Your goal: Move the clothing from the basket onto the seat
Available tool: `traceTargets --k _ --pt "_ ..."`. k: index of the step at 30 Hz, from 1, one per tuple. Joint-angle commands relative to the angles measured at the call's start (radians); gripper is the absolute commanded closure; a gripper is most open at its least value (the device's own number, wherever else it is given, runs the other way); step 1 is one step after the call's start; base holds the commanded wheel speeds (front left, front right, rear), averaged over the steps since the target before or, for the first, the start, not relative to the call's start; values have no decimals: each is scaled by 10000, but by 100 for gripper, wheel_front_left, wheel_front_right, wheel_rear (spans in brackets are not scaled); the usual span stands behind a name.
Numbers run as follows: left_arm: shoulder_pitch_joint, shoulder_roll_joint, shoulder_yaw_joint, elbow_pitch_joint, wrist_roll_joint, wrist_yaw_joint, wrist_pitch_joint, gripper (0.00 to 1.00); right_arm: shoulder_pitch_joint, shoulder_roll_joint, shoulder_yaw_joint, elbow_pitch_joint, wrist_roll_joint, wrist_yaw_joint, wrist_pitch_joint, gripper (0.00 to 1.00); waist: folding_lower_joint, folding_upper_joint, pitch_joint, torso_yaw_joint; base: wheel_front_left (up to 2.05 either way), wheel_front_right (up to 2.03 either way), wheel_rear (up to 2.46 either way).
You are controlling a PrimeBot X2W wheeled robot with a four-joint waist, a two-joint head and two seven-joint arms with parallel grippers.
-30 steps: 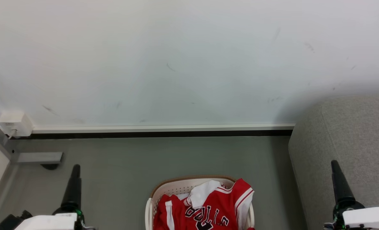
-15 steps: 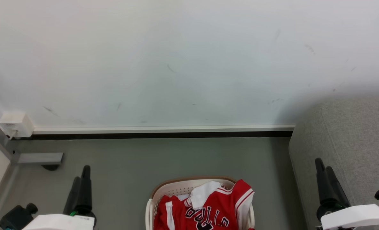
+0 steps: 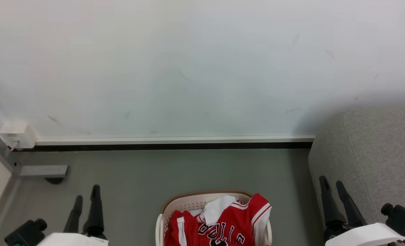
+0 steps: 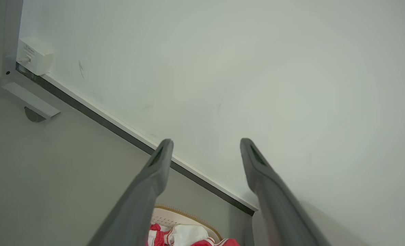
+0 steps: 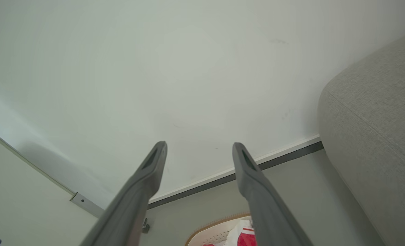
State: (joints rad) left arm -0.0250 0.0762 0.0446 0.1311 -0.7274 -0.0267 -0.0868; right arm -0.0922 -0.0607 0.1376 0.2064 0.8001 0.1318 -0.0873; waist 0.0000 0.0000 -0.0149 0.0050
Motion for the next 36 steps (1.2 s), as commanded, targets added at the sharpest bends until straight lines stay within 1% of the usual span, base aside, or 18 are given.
traceTargets --k 1,8,20,36 --pt "-10 150 -35 -94 405 45 -108 0 -48 -67 72 -66 -290 -8 -97 0 0 0 2 -5 0 0 0" --pt "54 238 -122 -176 1160 232 -329 0 -109 -45 269 185 -992 -10 -320 0 0 0 34 -19 0 0 0" --pt "147 312 -277 -284 2418 405 -653 0 -169 34 456 191 -2171 -11 -645 0 0 0 92 -62 0 0 0" --pt "299 348 -325 -455 3974 502 -1045 0 -126 96 458 308 -3525 -14 -1029 0 0 0 116 -157 0 0 0"
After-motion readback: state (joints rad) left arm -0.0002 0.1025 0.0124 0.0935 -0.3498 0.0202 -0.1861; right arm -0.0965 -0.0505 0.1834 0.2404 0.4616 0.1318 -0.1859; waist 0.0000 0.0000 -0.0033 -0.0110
